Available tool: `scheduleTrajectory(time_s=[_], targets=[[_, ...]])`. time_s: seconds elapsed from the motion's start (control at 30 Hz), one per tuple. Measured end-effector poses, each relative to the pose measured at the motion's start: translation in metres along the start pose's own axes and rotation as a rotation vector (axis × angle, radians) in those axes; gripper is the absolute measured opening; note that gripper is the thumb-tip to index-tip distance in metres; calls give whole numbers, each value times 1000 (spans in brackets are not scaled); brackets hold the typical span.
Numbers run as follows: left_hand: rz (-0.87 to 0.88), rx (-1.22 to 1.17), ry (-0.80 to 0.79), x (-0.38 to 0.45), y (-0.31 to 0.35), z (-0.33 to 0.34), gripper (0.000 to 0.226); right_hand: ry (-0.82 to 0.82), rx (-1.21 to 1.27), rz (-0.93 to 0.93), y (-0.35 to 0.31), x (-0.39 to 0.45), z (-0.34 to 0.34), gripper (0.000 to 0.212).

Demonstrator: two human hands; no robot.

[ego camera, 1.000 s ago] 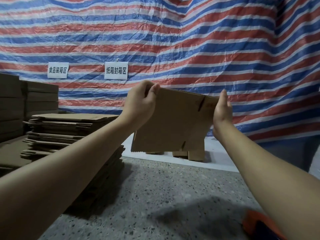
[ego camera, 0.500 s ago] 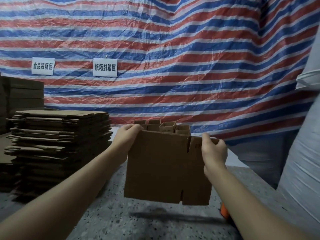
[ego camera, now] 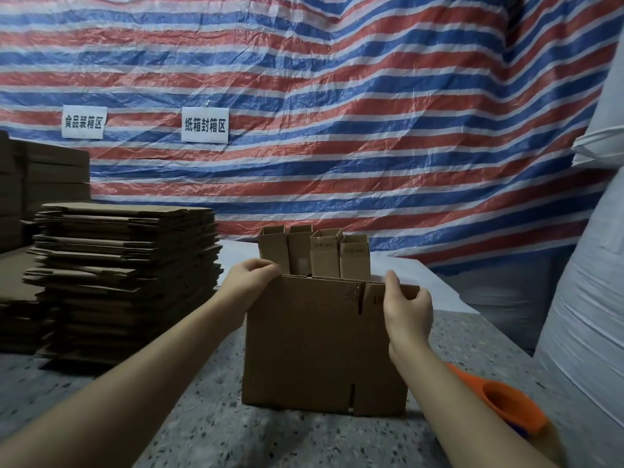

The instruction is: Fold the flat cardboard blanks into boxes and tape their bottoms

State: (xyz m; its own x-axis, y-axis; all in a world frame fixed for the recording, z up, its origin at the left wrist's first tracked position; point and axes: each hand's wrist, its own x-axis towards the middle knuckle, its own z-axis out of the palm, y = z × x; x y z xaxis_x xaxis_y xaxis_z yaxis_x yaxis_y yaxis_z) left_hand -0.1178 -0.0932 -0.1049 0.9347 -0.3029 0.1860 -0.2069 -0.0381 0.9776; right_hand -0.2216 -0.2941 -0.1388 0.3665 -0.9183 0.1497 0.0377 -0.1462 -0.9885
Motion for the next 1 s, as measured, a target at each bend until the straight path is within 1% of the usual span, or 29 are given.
scheduleTrajectory(time_s=[0.07, 0.17, 0.2, 0.33, 0.43, 0.5, 0.57, 0.67, 0.77, 0.8, 0.87, 0.97, 1.0], targets=[[-6, 45, -58, 2, 6, -5, 15, 2, 3, 8, 0, 1, 0, 44], [-126, -9, -212, -2, 12, -6, 20, -3, 28, 33, 1, -1, 2, 44], [-158, -24, -236, -3, 13, -6, 23, 0, 32, 39, 2, -3, 2, 43], [-222, -5, -262, -6, 15, -8, 31, 17, 13, 10, 0, -6, 3, 41], [-254, 6, -258, -8, 21, -8, 29, -3, 3, -23, -1, -4, 1, 37], [-252, -9, -213, -8, 23, -5, 22, -97, 38, -52, -3, -2, -2, 34], [-245, -24, -157, -10, 25, 3, 16, -240, 98, -75, -8, -1, -6, 42], [-157, 48, -82, -15, 25, 15, 32, -478, 161, -97, -15, 1, -15, 51], [-113, 87, -37, -20, 22, 20, 38, -701, 223, -74, -15, 8, -28, 53], [-117, 84, -35, -20, 20, 20, 38, -740, 247, -58, -12, 11, -32, 52], [-125, 76, -53, -23, 17, 20, 37, -748, 282, -36, -3, 17, -37, 49], [-41, 130, -111, -25, 11, 25, 34, -717, 302, -28, 8, 20, -41, 51], [-8, 146, -135, -25, 11, 29, 39, -710, 303, -28, 8, 20, -41, 52]])
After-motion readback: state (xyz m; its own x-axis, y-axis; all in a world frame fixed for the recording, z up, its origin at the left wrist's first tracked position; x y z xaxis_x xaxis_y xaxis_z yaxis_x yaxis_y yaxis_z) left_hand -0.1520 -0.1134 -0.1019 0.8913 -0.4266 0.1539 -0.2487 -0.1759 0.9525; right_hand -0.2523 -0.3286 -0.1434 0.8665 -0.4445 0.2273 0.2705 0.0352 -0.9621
